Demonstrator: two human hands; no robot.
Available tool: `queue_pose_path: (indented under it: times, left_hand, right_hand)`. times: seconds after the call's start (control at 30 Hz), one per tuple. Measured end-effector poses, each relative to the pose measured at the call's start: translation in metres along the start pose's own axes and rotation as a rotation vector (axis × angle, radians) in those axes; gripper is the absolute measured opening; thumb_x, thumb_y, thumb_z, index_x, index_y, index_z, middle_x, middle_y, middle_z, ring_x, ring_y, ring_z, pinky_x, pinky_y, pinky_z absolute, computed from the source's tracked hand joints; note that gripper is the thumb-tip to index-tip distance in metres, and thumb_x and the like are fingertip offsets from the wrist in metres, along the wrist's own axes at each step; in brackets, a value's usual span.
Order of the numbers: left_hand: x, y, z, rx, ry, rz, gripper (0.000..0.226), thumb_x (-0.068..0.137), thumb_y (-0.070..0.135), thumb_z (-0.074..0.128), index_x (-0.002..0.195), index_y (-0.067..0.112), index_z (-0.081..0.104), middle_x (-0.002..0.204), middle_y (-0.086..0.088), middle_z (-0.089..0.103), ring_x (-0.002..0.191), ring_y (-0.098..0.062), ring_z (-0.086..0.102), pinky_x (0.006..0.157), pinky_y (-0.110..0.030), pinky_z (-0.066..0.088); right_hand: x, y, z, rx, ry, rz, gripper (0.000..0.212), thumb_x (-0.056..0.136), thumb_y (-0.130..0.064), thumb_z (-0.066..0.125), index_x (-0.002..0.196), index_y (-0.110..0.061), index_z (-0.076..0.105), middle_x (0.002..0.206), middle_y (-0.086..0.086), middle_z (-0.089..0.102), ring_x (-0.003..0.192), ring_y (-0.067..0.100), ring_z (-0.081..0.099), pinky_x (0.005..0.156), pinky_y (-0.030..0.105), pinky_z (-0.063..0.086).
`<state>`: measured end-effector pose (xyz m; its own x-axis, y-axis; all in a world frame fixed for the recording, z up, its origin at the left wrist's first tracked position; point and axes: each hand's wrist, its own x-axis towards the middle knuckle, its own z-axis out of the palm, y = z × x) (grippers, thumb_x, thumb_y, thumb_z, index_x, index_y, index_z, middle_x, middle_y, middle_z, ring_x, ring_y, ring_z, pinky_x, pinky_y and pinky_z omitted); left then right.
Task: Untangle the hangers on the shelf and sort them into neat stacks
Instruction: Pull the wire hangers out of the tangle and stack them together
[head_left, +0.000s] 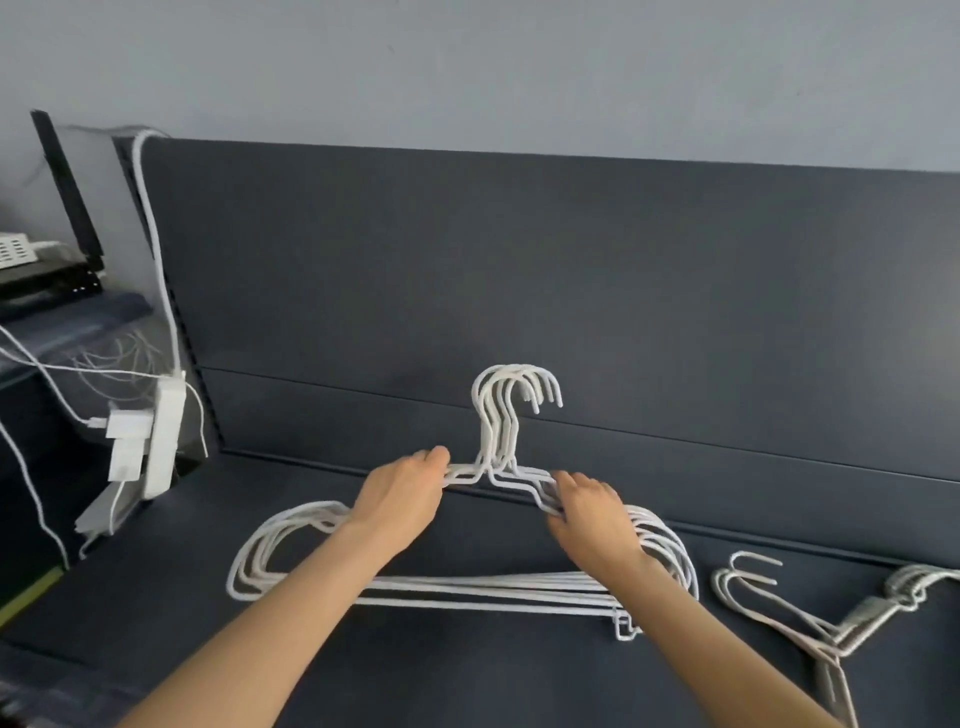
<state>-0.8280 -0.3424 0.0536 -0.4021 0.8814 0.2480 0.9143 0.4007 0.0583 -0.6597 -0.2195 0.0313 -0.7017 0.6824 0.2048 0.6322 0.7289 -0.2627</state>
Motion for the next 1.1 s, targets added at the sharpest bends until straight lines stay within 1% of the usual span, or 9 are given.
queue_pose_path:
  times: [0.07,0.17,0.37,0.5,0.6,0.7,0.83,0.93,1.1]
  left_hand:
    - [0.004,-0.003,0.008,-0.117,0.021,-0.069,0.018,0.093,0.016,0.046,0.110,0.013,0.049,0.106,-0.004,0.060,0.093,-0.023,0.059,0.071,-0.031,0.043]
    - [0.006,-0.005,0.021,-0.270,0.058,-0.183,0.023,0.090,0.021,0.054,0.110,0.012,0.058,0.107,-0.005,0.057,0.099,-0.023,0.057,0.082,-0.032,0.046]
    - [-0.001,-0.006,0.034,-0.193,0.073,-0.262,0.033,0.087,0.044,0.054,0.098,0.013,0.061,0.096,-0.005,0.063,0.092,-0.026,0.059,0.081,-0.035,0.042]
    - [-0.011,-0.001,0.038,-0.168,0.127,-0.238,0.027,0.090,0.035,0.050,0.102,0.012,0.057,0.096,-0.005,0.066,0.090,-0.027,0.060,0.081,-0.036,0.042]
    - [-0.017,0.007,0.038,-0.203,0.138,-0.233,0.029,0.091,0.028,0.048,0.112,0.010,0.055,0.104,-0.007,0.065,0.096,-0.026,0.058,0.086,-0.034,0.042]
    - [-0.022,0.009,0.038,-0.225,0.140,-0.247,0.039,0.092,0.021,0.047,0.129,0.009,0.048,0.119,-0.005,0.062,0.111,-0.023,0.055,0.095,-0.031,0.041]
    - [-0.016,0.014,0.036,-0.236,0.107,-0.245,0.037,0.094,0.019,0.044,0.130,0.012,0.046,0.122,-0.002,0.060,0.113,-0.018,0.055,0.092,-0.026,0.041]
    - [-0.010,0.019,0.037,-0.240,0.097,-0.239,0.036,0.094,0.019,0.044,0.129,0.013,0.046,0.121,-0.001,0.060,0.111,-0.018,0.055,0.092,-0.026,0.042]
    - [-0.016,0.018,0.040,-0.253,0.115,-0.206,0.034,0.092,0.017,0.048,0.126,0.010,0.050,0.116,-0.003,0.062,0.108,-0.020,0.057,0.091,-0.028,0.043]
  right_hand:
    - [-0.001,-0.002,0.002,0.027,0.045,0.007,0.019,0.084,-0.009,0.046,0.102,-0.005,0.053,0.098,0.014,0.059,0.093,0.035,0.053,0.073,0.034,0.035]
    - [0.001,0.000,0.012,0.059,0.112,0.000,0.021,0.083,-0.002,0.046,0.101,-0.003,0.055,0.096,0.015,0.055,0.091,0.034,0.050,0.074,0.036,0.038]
    - [0.002,0.004,0.022,-0.026,0.141,-0.008,0.028,0.073,0.005,0.049,0.096,-0.005,0.060,0.083,0.014,0.058,0.077,0.036,0.054,0.062,0.032,0.032]
    - [-0.005,-0.007,0.032,-0.106,0.243,0.015,0.040,0.046,-0.002,0.080,0.083,-0.013,0.070,0.061,0.000,0.062,0.053,0.024,0.059,0.046,0.030,0.046]
    - [-0.008,-0.021,0.035,-0.099,0.319,0.013,0.041,0.049,-0.014,0.086,0.086,-0.009,0.071,0.065,-0.001,0.068,0.055,0.022,0.063,0.053,0.031,0.053]
    - [-0.009,-0.023,0.036,-0.091,0.351,0.000,0.041,0.047,-0.011,0.087,0.084,-0.007,0.070,0.063,0.001,0.067,0.053,0.023,0.062,0.051,0.029,0.053]
    - [-0.003,-0.016,0.035,-0.069,0.381,-0.005,0.037,0.045,-0.002,0.085,0.076,-0.007,0.068,0.056,0.000,0.064,0.046,0.021,0.057,0.042,0.027,0.047]
    - [0.000,-0.009,0.036,-0.059,0.410,-0.001,0.034,0.046,-0.001,0.082,0.077,-0.007,0.068,0.058,0.001,0.065,0.047,0.021,0.058,0.042,0.028,0.048]
    - [-0.005,-0.004,0.039,-0.111,0.479,-0.033,0.022,0.063,-0.015,0.054,0.080,-0.009,0.067,0.060,-0.002,0.063,0.049,0.019,0.058,0.046,0.025,0.049]
